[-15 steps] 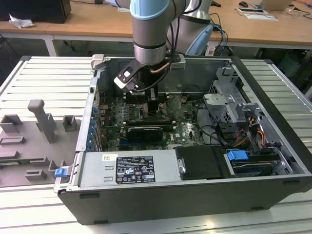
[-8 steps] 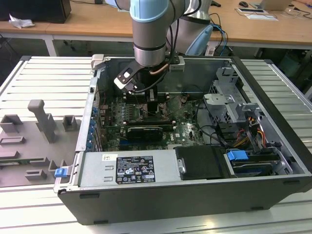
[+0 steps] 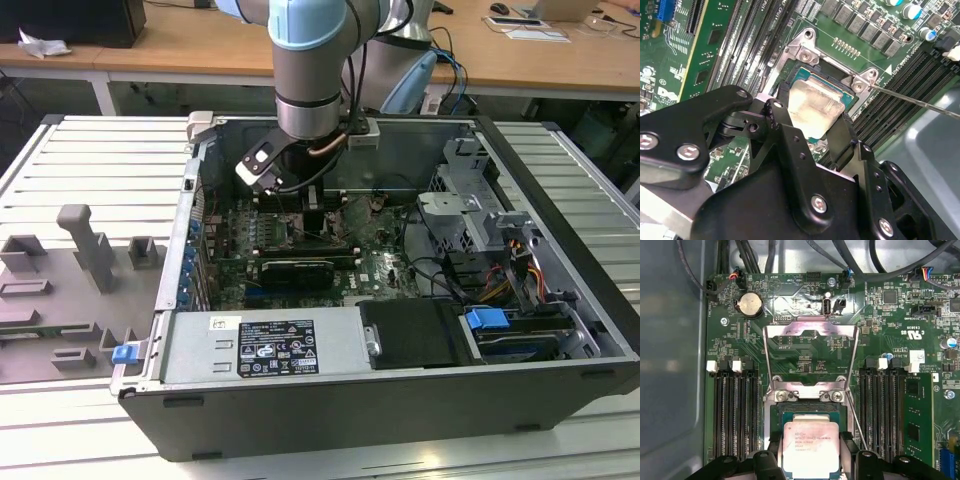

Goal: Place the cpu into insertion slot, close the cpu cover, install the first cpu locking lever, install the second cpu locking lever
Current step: 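Place the cpu into insertion slot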

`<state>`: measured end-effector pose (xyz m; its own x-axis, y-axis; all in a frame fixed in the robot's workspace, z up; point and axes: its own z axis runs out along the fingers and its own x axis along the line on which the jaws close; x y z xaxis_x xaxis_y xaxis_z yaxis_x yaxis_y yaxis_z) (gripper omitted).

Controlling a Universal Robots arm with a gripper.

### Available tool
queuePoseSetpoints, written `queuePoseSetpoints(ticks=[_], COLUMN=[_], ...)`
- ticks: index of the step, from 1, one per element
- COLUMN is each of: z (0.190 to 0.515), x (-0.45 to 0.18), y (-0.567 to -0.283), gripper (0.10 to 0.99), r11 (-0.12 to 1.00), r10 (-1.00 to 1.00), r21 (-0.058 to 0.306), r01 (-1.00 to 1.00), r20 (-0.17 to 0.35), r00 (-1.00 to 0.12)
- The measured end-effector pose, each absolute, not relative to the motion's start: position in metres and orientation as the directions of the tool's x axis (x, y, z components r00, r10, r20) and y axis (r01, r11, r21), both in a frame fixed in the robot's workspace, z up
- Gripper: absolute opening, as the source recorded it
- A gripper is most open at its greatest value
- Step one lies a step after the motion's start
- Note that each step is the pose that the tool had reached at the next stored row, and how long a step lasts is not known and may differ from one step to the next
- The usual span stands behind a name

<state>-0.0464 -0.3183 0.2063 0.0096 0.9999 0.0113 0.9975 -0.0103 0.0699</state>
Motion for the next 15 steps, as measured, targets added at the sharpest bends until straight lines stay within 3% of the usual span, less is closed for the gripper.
queuePoseSetpoints(ticks=[15], z=[0.1985], x=[-0.0438], y=[-0.3178], gripper=[0.541], r11=[-0.010], r10=[1.000], r21=[0.070], r01=[0.998], r20=[0.003], r00=[0.009])
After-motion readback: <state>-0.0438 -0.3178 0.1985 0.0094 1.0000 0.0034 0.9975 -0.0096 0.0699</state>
